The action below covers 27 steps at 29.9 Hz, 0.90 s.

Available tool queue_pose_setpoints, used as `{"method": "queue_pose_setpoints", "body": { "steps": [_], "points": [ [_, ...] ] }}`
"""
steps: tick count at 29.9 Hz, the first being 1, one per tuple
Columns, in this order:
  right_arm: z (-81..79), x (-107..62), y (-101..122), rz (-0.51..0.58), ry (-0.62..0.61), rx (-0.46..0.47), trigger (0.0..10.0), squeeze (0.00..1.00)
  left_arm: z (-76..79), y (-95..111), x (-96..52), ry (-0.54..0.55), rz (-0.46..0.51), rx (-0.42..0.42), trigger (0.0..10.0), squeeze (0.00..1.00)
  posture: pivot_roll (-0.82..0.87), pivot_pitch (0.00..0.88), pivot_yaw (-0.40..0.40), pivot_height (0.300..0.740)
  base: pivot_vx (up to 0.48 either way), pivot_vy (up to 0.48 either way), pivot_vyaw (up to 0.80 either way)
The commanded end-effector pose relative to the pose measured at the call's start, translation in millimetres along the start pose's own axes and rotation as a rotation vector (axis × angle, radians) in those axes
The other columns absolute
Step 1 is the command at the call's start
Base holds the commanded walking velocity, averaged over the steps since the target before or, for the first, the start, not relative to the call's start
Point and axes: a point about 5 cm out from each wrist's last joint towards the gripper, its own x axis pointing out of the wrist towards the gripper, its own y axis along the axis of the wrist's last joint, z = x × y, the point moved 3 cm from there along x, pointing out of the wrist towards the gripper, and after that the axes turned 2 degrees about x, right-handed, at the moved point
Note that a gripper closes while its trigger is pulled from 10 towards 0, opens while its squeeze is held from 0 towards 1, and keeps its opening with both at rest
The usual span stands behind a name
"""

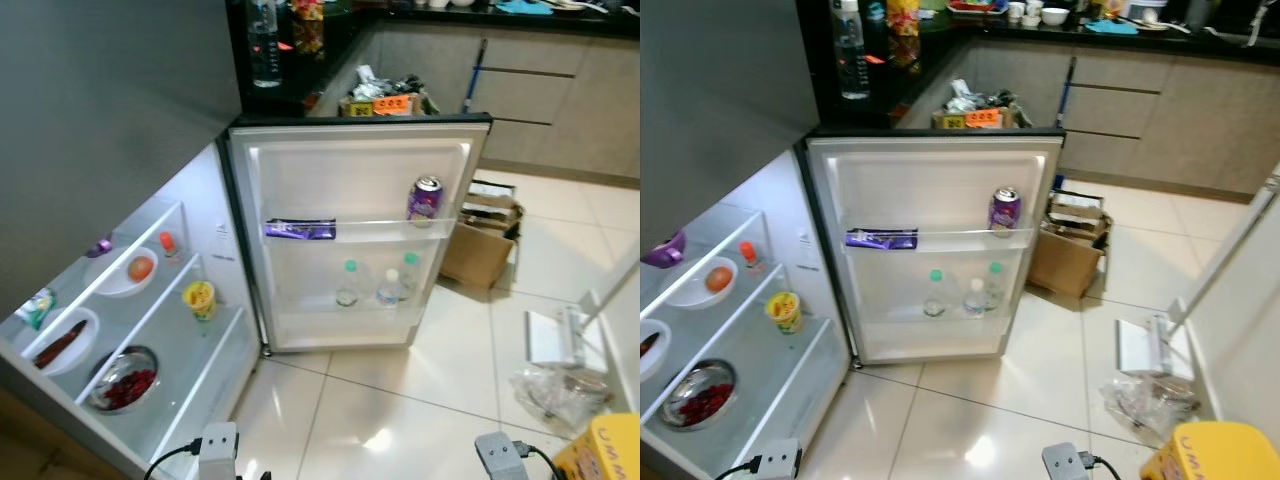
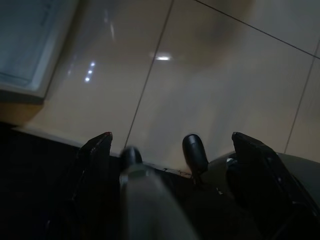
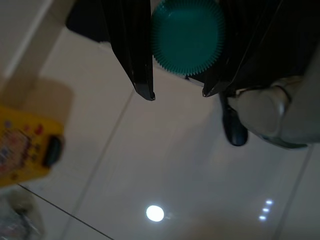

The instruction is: Restocking fridge

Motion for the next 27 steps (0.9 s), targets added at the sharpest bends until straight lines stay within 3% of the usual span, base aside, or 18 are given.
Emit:
{"method": "queue_pose_setpoints", "body": {
  "steps": [1, 13, 19, 27],
  "points": [
    [-0.6, -0.4, -5, -0.017, -0.002, 0.005, 10.0, 0.00, 0.6, -1, 0.0, 0.001, -0.008, 0.009, 10.0, 0.00, -0.07, 0.000, -0.019, 0.740, 0.000, 0.000, -0.76],
    [-0.3, -0.8, -3, -0.002, 0.005, -0.011, 10.0, 0.00, 0.8, -7, -1.5, 0.002, -0.023, 0.017, 10.0, 0.00, -0.07, 0.000, -0.019, 0.740, 0.000, 0.000, -0.72],
    [-3.2, -0.3, 2, 0.025, 0.038, -0.004, 10.0, 0.00, 0.0, -7, -1.7, 0.005, -0.023, 0.023, 10.0, 0.00, -0.07, 0.000, -0.019, 0.740, 0.000, 0.000, 0.00],
    [-7.1, 0.1, 3, 0.026, 0.066, -0.006, 10.0, 0.00, -0.1, -6, -1.4, 0.006, -0.022, 0.025, 10.0, 0.00, -0.07, 0.000, -0.019, 0.740, 0.000, 0.000, 0.71]
  ]
}}
